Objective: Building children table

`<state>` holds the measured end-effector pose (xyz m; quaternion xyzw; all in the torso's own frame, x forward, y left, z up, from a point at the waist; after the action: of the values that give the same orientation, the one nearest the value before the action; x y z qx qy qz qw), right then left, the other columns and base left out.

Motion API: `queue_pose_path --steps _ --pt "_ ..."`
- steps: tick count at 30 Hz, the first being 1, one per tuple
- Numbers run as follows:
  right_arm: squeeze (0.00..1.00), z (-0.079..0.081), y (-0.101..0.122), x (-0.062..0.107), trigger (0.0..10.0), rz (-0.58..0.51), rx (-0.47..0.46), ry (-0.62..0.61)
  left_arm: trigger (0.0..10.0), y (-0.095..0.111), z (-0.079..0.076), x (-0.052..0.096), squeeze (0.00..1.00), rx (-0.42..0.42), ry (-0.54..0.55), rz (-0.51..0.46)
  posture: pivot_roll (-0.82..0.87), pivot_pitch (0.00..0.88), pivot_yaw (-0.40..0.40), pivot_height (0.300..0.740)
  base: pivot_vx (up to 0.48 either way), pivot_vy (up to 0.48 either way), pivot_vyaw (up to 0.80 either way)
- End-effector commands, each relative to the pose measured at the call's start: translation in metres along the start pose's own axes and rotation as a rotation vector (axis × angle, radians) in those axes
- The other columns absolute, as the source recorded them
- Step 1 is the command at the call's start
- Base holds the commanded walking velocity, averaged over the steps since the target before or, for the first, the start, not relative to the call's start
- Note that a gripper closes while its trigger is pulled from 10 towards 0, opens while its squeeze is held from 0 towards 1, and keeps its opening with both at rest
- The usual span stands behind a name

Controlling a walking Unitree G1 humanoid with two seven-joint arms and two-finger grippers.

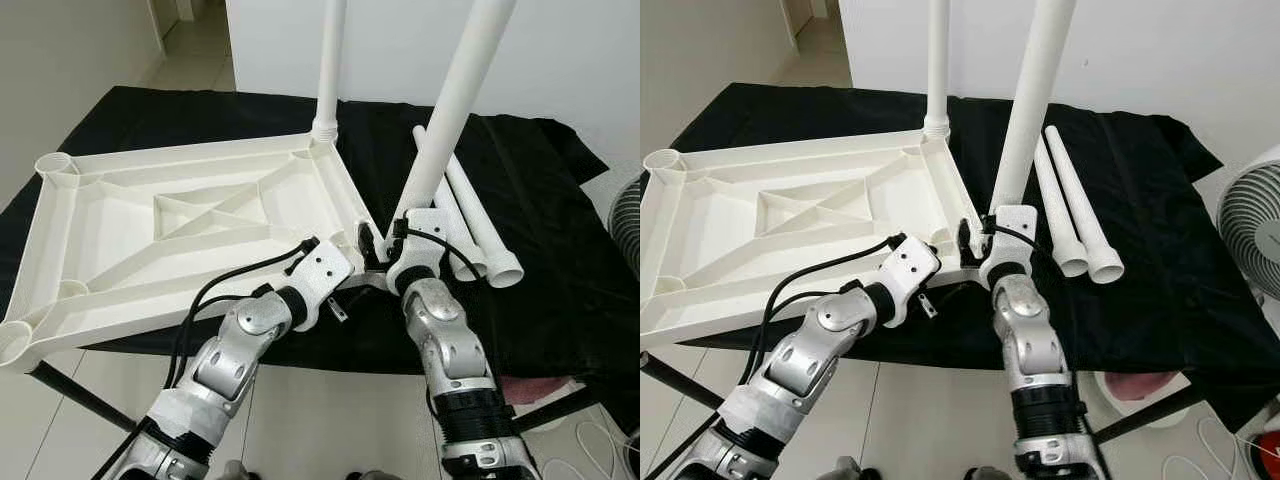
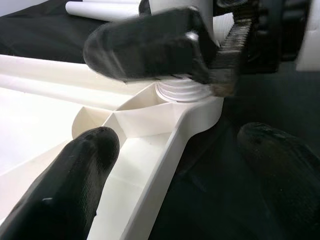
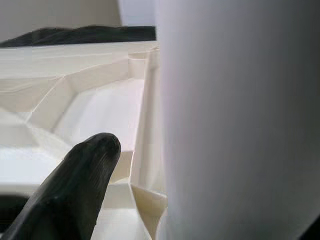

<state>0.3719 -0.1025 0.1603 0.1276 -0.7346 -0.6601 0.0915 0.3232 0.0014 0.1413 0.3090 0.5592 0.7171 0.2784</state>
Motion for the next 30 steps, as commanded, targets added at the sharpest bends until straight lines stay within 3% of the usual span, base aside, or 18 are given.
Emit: queue_pose_path --steps 1,5,7,9,16,17,20,21,30 --pt "0.0 0.008 -0.005 -0.001 10.0 0.012 -0.012 0.091 10.0 0.004 0.001 -0.001 0.0 -0.003 0.011 -0.014 -0.11 0.05 -0.006 0.74 0.0 0.0 0.0" --pt "0.0 0.006 -0.005 -0.001 10.0 0.006 0.019 0.149 10.0 0.005 0.001 -0.002 0.0 -0.003 0.01 -0.015 -0.11 0.05 -0.006 0.74 0.0 0.0 0.0" --pt "0.0 0.005 -0.006 0.0 10.0 -0.003 0.067 0.243 10.0 0.004 0.001 -0.001 0.0 -0.003 0.011 -0.014 -0.1 0.053 -0.004 0.74 0.0 0.0 0.0" --pt "0.0 0.005 -0.006 0.0 10.0 -0.003 0.067 0.243 10.0 0.004 0.001 -0.001 0.0 -0.003 0.011 -0.014 -0.1 0.053 -0.004 0.74 0.0 0.0 0.0" --pt "0.0 -0.01 -0.021 -0.002 10.0 0.038 0.126 0.413 10.0 0.005 0.003 -0.001 0.0 -0.004 0.012 -0.014 -0.1 0.047 0.002 0.74 0.0 0.0 0.0" --pt "0.0 -0.009 -0.023 -0.001 4.5 0.038 0.132 0.44 10.0 0.005 0.003 -0.001 0.0 -0.006 0.011 -0.015 -0.1 0.04 0.004 0.74 0.0 0.0 0.0" --pt "0.0 -0.008 -0.024 -0.001 4.5 0.04 0.13 0.462 10.0 0.005 0.003 -0.001 0.0 -0.007 0.01 -0.015 -0.1 0.04 0.004 0.74 0.0 0.0 0.0" --pt "0.0 -0.008 -0.026 -0.001 0.0 0.042 0.136 0.479 10.0 0.006 0.003 -0.001 0.0 -0.009 0.01 -0.015 -0.1 0.035 0.004 0.74 0.0 0.0 0.0" --pt "0.0 -0.009 -0.026 0.003 0.0 0.026 0.128 0.513 10.0 0.007 0.002 -0.002 0.0 -0.007 0.007 -0.018 -0.1 0.04 0.002 0.74 0.0 0.0 0.0"
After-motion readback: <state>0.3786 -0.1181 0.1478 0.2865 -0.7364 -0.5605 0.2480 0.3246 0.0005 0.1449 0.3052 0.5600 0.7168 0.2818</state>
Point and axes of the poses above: a point about 5 cm out from each wrist's last joint towards the gripper, its own x axis pointing back from the gripper into the wrist, its own y axis along the axis of the wrist's last joint, z = x × y, the point moved 5 cm from there along -x, pointing out of the wrist towards the gripper, and after that the axes turned 6 degrees about x, right-handed, at the moved point
